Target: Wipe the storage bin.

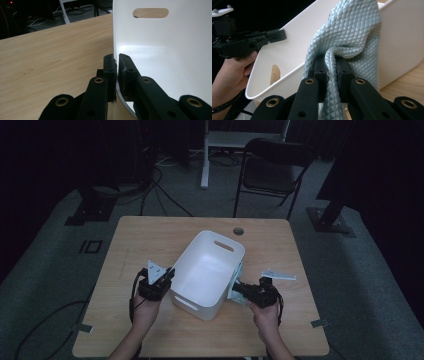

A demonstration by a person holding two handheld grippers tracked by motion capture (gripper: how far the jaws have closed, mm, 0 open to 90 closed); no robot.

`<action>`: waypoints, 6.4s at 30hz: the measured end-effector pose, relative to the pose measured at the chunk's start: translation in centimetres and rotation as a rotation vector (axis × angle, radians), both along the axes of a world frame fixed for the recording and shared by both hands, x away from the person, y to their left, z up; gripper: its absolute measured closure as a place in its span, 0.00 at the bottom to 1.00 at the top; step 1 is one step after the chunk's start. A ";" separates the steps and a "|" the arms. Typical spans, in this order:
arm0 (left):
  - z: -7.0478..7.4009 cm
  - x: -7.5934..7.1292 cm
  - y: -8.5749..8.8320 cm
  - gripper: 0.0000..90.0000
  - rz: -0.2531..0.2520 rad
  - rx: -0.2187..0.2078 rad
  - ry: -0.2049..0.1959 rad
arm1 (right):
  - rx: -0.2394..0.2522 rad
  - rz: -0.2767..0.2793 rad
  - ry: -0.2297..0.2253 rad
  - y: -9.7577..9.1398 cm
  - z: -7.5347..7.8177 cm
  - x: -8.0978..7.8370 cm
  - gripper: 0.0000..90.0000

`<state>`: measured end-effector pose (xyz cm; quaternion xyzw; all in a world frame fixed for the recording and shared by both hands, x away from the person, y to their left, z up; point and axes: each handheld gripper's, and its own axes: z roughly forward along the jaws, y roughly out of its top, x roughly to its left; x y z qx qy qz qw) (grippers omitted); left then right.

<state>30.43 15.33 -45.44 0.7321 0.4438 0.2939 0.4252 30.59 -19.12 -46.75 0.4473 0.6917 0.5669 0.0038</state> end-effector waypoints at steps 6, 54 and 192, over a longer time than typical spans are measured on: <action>0.0 0.0 -0.1 0.95 0.002 0.006 -0.002 | -0.017 0.001 0.015 0.4 -0.9 0.1 0.92; -0.1 -0.1 -0.5 0.95 0.027 0.022 -0.016 | -0.015 0.089 -0.008 2.2 -0.8 -4.3 0.91; 0.1 0.7 -0.1 0.94 -0.061 0.013 0.011 | 0.000 -0.138 -0.002 -2.7 -0.8 5.2 0.92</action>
